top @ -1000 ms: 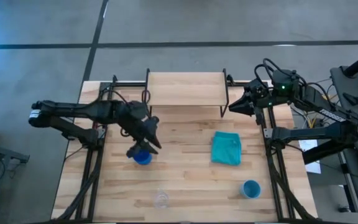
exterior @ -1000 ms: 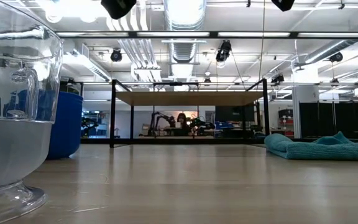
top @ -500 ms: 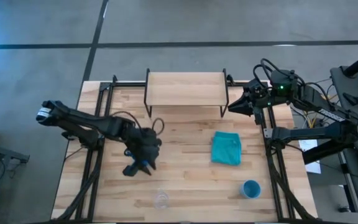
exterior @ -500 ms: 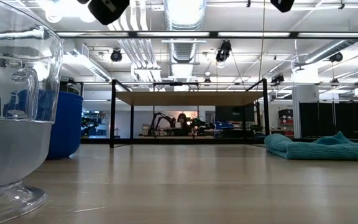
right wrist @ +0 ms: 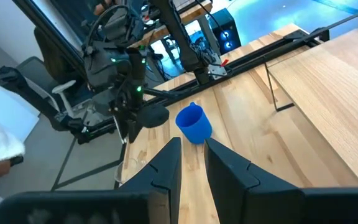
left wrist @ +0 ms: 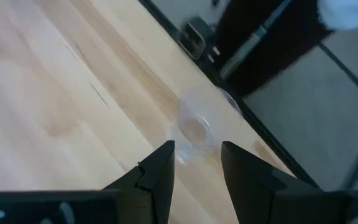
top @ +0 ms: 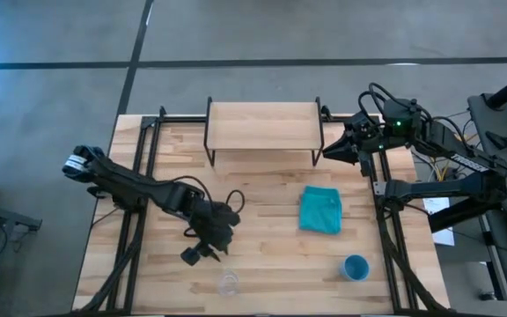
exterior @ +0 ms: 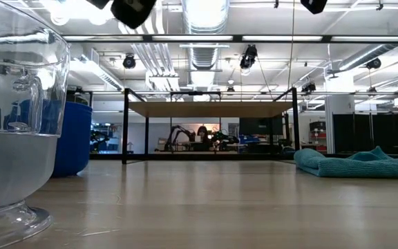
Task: Stack small to large cups/mugs on shelf
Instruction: Put the transparent mug on the shelf
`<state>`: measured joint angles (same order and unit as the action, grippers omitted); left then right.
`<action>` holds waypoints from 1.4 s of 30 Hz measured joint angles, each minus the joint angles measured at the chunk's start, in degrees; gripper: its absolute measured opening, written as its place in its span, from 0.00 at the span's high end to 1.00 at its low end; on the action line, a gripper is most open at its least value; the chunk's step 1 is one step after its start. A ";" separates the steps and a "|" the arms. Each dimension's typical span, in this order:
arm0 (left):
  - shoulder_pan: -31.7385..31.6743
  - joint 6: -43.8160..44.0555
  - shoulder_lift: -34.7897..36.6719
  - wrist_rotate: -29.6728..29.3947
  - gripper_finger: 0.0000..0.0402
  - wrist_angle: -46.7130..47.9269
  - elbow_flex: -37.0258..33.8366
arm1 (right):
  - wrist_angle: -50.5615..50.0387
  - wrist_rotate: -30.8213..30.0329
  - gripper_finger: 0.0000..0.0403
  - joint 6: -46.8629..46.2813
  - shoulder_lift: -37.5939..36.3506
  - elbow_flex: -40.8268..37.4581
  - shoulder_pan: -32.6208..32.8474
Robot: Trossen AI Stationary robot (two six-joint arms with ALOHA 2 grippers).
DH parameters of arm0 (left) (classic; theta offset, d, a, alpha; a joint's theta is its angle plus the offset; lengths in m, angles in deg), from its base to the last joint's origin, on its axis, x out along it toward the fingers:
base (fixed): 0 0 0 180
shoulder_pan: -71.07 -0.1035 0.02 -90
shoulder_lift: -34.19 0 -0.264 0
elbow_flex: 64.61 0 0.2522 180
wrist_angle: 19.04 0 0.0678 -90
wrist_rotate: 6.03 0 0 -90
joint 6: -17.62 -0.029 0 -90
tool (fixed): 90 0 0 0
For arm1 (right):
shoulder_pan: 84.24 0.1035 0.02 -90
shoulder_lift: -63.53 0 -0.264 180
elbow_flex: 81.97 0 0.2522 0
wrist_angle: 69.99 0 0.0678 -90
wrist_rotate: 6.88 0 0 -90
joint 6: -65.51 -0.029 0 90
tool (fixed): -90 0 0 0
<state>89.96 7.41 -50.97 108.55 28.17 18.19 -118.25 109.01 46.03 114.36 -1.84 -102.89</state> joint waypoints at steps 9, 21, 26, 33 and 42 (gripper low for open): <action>0.46 -7.76 -3.38 -1.38 0.71 -1.04 -0.06 | -0.03 -0.02 0.84 0.00 0.00 -0.02 0.02; 0.87 -22.91 -5.58 -1.63 0.71 -0.89 -1.25 | -0.04 -0.02 0.84 0.02 0.10 -0.02 0.02; 1.29 -29.96 -5.58 -2.60 0.71 -0.88 -2.78 | -0.07 -0.02 0.84 0.00 0.37 -0.07 0.02; 1.60 -31.20 -6.51 -2.59 0.71 -1.42 -3.12 | -0.09 -0.02 0.84 0.04 0.39 -0.07 0.02; 3.02 -30.86 -9.48 -2.52 0.71 -2.58 -3.08 | -0.15 -0.04 0.84 0.22 0.39 -0.07 0.04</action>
<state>92.99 -23.44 -60.46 106.03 25.59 15.11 -118.40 108.97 46.24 114.75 -1.91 -102.85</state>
